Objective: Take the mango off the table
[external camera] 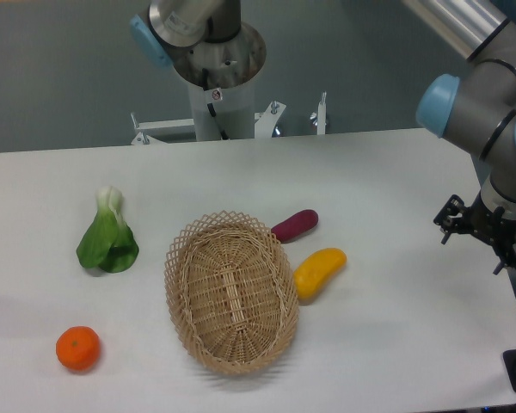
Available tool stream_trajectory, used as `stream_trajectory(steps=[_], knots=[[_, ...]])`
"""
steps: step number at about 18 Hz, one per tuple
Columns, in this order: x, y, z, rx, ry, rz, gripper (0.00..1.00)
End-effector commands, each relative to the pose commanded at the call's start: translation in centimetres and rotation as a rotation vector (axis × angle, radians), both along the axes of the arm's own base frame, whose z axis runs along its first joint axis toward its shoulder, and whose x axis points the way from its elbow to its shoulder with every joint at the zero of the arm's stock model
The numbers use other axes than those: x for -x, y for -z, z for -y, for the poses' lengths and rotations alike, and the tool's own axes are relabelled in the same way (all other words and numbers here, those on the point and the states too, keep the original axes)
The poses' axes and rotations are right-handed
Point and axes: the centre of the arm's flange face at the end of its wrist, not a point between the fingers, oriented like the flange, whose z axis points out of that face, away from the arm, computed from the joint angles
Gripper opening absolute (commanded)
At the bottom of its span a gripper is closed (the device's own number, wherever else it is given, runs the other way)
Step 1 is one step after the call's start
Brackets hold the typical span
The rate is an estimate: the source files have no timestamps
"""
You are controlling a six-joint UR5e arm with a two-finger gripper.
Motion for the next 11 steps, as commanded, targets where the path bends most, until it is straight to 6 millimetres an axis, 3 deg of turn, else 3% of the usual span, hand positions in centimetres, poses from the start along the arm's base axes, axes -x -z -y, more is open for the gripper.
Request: stream_trajectory(steps=[7, 11], knots=[[-0.3, 0.4, -0.4, -0.002, -0.001, -0.004, 1.00], [-2.1, 0.8, -0.4, -0.040, -0.136, -0.047, 1.00]])
